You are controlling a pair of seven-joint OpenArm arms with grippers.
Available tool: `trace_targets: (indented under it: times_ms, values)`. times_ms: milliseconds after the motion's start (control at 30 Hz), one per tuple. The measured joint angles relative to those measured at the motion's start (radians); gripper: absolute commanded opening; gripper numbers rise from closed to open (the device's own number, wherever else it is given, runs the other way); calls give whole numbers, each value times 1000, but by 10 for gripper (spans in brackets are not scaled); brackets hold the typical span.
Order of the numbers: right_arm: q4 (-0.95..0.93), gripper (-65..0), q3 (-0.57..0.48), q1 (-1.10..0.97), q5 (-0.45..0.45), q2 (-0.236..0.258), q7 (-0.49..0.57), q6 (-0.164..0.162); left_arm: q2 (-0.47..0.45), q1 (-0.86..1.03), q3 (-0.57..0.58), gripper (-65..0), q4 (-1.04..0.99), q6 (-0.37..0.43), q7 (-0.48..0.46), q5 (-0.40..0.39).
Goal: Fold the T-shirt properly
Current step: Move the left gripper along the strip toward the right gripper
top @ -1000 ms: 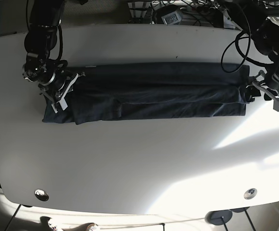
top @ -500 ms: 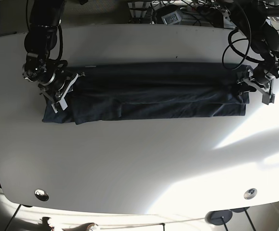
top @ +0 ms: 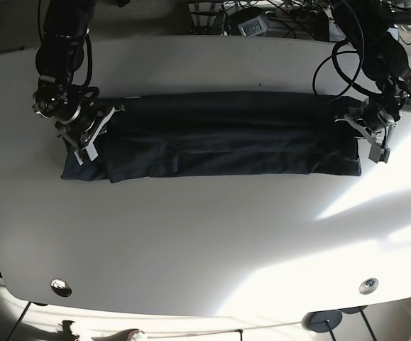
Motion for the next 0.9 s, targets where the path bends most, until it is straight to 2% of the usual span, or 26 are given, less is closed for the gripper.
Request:
trace_targets:
  times_ms: [33,133,267,333,400,600,767,900]
  values:
    - [0,-599,0,0,0,0,0,0,7,35,80,-610,92,0,0,3]
    - [0,-599,0,-5,2,-1,1,0,76,93,176,-608,236,-2,1,32]
    - [3,-599,3,-17,2,-4,16,0,150,95,290,-608,266,5,4,54]
    - [5,-599,3,-17,2,-5,16,0,199,82,347,-608,266,74,5,55]
    - [5,-599,3,-17,2,-5,17,0,235,50,415,-608,256,107,8,55]
    - [7,-599,3,-17,2,-5,16,0,257,-28,507,-608,144,179,2,53]
    - [33,-599,2,-25,-2,-5,-4,0,257,-50,566,-608,103,184,1,54]
    - [35,-599,2,-25,-2,-6,-7,0,260,-55,670,-608,103,184,0,53]
